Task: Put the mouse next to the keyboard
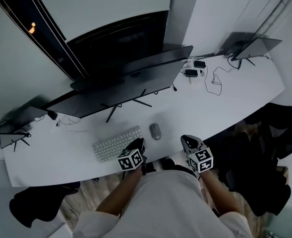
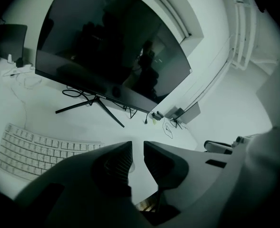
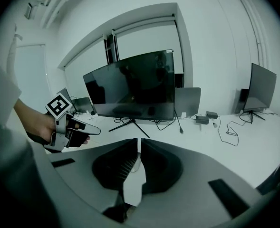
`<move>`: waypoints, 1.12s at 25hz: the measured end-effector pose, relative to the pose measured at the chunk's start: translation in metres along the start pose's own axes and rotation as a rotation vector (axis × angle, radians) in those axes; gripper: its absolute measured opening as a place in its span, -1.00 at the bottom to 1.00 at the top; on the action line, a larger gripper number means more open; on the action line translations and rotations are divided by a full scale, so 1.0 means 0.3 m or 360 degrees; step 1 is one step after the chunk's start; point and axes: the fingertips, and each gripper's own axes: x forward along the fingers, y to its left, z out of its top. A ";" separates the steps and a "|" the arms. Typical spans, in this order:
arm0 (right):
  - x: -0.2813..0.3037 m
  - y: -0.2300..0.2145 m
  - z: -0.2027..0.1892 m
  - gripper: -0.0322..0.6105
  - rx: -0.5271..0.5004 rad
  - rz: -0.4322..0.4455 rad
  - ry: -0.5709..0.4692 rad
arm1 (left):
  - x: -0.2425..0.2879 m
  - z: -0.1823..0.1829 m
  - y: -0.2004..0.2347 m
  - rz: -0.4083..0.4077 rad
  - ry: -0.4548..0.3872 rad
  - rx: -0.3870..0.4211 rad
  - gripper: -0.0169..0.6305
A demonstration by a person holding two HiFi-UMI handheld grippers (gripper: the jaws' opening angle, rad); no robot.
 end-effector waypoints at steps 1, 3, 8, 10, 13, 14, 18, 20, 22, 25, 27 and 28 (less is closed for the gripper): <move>-0.004 -0.006 0.004 -0.77 -0.0017 0.0025 -0.0010 | -0.013 0.000 -0.010 0.0010 -0.0033 0.0009 -0.72; -0.020 -0.020 0.007 -0.77 -0.0024 0.0059 -0.0025 | -0.044 -0.007 -0.028 0.0032 -0.0090 0.0008 -0.78; -0.071 -0.055 0.007 -0.77 0.0004 0.0129 -0.0068 | -0.113 -0.046 -0.058 0.0081 -0.0185 -0.0066 -0.84; -0.089 -0.065 -0.003 -0.77 0.0008 0.0155 -0.0080 | -0.136 -0.065 -0.076 0.0079 -0.0217 -0.0069 -0.85; -0.106 -0.067 -0.017 -0.77 0.0021 0.0213 -0.0093 | -0.167 -0.095 -0.108 0.0070 -0.0250 -0.0015 -0.86; -0.112 -0.063 -0.021 -0.77 0.0020 0.0236 -0.0094 | -0.180 -0.107 -0.118 0.0075 -0.0257 0.0010 -0.87; -0.146 -0.042 -0.047 -0.77 -0.0007 0.0328 -0.0085 | -0.236 -0.164 -0.169 0.0109 -0.0287 0.0130 -0.87; -0.163 -0.032 -0.056 -0.77 -0.0024 0.0367 -0.0086 | -0.274 -0.180 -0.195 0.0132 -0.0320 0.0193 -0.87; -0.183 -0.024 -0.058 -0.77 -0.0044 0.0402 -0.0103 | -0.318 -0.183 -0.220 0.0157 -0.0375 0.0263 -0.87; -0.217 -0.015 -0.037 -0.77 -0.0104 0.0450 -0.0158 | -0.379 -0.169 -0.255 0.0192 -0.0469 0.0354 -0.88; -0.237 -0.006 -0.019 -0.77 -0.0155 0.0481 -0.0191 | -0.417 -0.164 -0.269 0.0207 -0.0523 0.0376 -0.88; -0.244 -0.005 -0.013 -0.77 -0.0176 0.0490 -0.0204 | -0.433 -0.165 -0.273 0.0215 -0.0545 0.0381 -0.88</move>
